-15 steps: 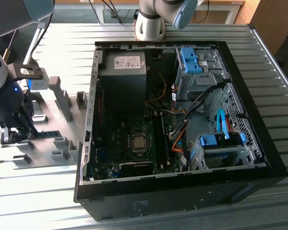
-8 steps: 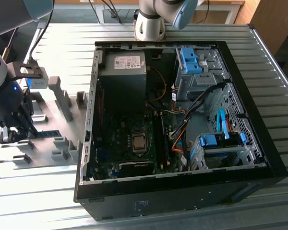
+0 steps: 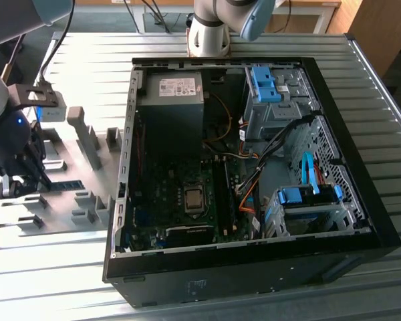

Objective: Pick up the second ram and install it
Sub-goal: 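Pick up the second ram and move it above second insertion slot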

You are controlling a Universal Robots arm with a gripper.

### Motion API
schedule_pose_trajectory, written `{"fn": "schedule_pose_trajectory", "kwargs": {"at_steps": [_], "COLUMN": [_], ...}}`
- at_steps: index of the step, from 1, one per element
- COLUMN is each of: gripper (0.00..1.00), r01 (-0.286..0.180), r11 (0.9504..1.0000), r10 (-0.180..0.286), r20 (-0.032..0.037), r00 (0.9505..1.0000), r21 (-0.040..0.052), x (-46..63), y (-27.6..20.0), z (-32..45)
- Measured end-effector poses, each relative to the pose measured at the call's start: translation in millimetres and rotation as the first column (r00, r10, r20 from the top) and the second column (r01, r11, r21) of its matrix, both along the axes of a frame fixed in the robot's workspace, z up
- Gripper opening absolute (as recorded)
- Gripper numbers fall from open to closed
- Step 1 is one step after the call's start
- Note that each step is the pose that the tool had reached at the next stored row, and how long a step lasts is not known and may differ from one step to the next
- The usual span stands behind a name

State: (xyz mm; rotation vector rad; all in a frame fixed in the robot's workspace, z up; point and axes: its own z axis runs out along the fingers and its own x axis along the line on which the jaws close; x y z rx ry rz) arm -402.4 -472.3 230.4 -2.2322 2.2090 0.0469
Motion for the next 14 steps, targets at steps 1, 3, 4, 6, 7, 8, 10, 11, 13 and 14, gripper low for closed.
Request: {"fn": "schedule_pose_trajectory", "kwargs": {"at_steps": [1,3,4,6,7,8,10,11,13,14], "gripper": [0.14,0.14,0.14,0.14,0.14,0.14,0.14,0.14,0.14,0.14], "r01": [0.0,0.0,0.0,0.0,0.0,0.0,0.0,0.0,0.0,0.0], "r11": [1.0,1.0,1.0,1.0,1.0,1.0,1.0,1.0,1.0,1.0], "r10": [0.0,0.0,0.0,0.0,0.0,0.0,0.0,0.0,0.0,0.0], "r20": [0.0,-0.0002,-0.0001,-0.0002,-0.0002,-0.0002,-0.0003,-0.0002,-0.0001,-0.0002], "r00": [1.0,1.0,1.0,1.0,1.0,1.0,1.0,1.0,1.0,1.0], "r21": [0.0,-0.0002,-0.0003,-0.0004,-0.0004,-0.0005,-0.0006,-0.0006,-0.0005,-0.0006], "x": [0.0,0.0,0.0,0.0,0.0,0.0,0.0,0.0,0.0,0.0], "y": [0.0,0.0,0.0,0.0,0.0,0.0,0.0,0.0,0.0,0.0], "z": [0.1,0.5,0.5,0.8,0.9,1.2,1.8,2.1,2.6,3.1]}}
